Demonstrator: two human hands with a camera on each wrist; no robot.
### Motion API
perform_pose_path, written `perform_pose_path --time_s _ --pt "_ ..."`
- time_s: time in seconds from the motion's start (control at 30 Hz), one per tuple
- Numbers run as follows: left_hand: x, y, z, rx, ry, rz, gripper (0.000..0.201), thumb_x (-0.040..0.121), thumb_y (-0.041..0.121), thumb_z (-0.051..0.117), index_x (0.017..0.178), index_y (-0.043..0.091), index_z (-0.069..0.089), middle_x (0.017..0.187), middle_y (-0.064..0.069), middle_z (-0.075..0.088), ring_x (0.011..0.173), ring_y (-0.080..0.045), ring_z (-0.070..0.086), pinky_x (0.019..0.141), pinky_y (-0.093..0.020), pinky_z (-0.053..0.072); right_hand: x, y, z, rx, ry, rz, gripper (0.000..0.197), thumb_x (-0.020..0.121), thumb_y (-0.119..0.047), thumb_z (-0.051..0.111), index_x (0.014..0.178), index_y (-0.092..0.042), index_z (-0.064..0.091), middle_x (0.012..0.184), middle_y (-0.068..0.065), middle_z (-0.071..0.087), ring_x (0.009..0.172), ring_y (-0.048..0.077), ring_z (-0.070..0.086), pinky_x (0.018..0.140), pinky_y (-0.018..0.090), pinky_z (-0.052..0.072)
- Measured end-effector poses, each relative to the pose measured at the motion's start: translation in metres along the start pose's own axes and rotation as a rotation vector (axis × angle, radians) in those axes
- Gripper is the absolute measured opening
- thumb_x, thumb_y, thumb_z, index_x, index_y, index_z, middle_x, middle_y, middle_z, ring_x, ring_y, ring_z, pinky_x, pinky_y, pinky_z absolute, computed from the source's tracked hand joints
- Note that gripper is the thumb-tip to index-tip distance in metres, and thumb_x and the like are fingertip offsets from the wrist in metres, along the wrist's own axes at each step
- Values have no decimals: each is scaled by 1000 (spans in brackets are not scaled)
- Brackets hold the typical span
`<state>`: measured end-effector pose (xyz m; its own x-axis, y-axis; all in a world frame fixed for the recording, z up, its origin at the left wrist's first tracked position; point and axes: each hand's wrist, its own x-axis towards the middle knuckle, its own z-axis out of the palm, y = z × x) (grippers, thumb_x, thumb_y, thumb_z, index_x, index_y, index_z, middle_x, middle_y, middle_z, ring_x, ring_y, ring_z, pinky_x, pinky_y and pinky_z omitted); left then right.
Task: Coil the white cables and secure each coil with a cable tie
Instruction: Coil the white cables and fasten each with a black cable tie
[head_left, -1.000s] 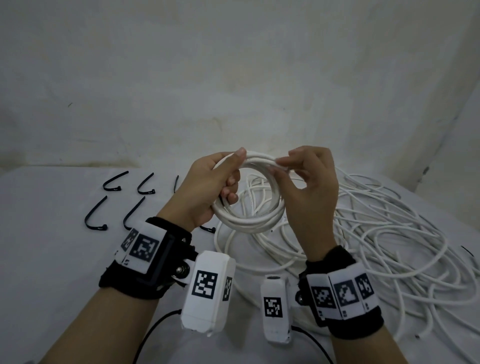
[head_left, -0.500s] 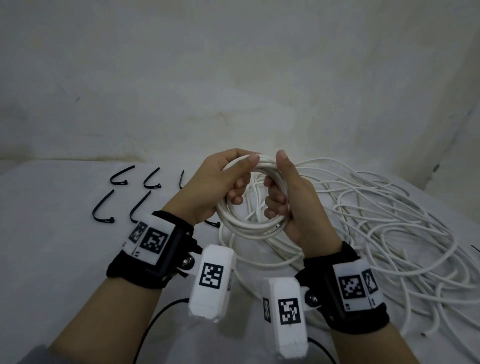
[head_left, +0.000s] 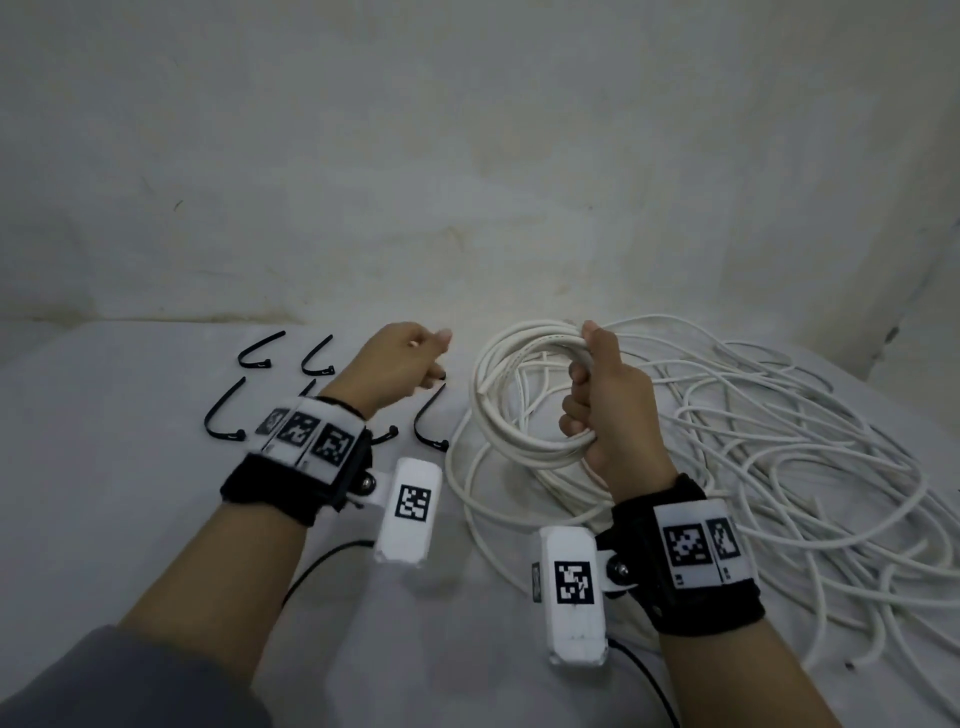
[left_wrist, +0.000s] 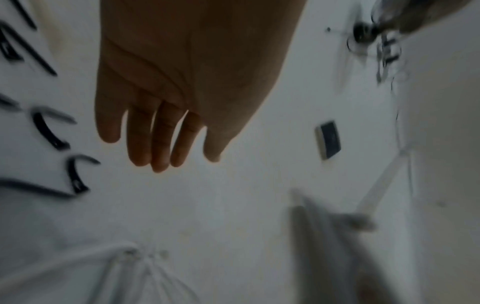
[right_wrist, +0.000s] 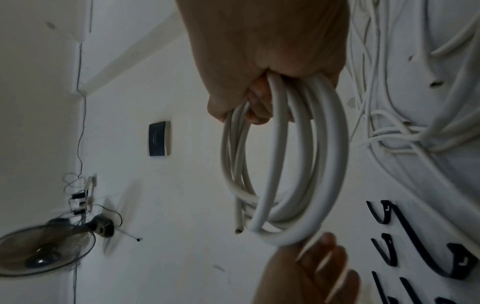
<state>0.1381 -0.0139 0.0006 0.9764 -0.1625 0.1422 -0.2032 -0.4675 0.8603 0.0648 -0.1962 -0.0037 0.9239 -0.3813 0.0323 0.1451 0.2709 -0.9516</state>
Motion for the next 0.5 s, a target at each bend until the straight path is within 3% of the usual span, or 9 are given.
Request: perform_pose_path --time_s 0.13,0.2,0.3,0.4,0.47,0.5 --pt "32 -36 7 525 -43 -115 34 91 33 60 70 6 58 69 -9 57 69 -25 57 62 -29 43 3 -2 -4 26 -3 1 45 91 -40 56 57 -12 44 41 -4 25 35 12 23 38 22 23" --pt "40 -45 15 658 -80 -170 36 86 33 65 64 8 50 67 -6 53 74 -25 57 61 -28 43 4 -3 -5 14 -10 -13 45 91 -40 56 57 -12 44 40 -5 25 35 11 23 37 22 24" --pt "48 -51 22 753 -142 -203 34 80 29 72 69 9 47 84 -7 58 91 -27 62 71 -31 48 6 -4 -8 7 -13 -20 45 91 -40 56 58 -12 45 40 -5 25 35 11 23 37 21 24" --pt "50 -51 23 839 -163 -157 18 80 15 68 86 8 53 104 -13 62 92 -27 60 66 -27 43 8 -4 -9 6 -9 -16 45 91 -41 56 58 -12 45 40 -5 25 34 11 24 38 22 25" --pt "52 -46 26 851 -173 -145 13 84 8 60 95 1 56 105 -17 61 95 -29 61 67 -29 42 8 -4 -8 7 -4 -20 45 91 -40 56 58 -12 45 39 -5 25 34 11 23 38 22 24" --pt "50 -41 26 848 -177 -155 8 86 8 58 86 1 54 96 -16 60 87 -27 60 66 -29 43 8 -4 -8 7 1 -25 45 91 -40 56 58 -12 45 39 -6 25 34 10 23 37 22 24"
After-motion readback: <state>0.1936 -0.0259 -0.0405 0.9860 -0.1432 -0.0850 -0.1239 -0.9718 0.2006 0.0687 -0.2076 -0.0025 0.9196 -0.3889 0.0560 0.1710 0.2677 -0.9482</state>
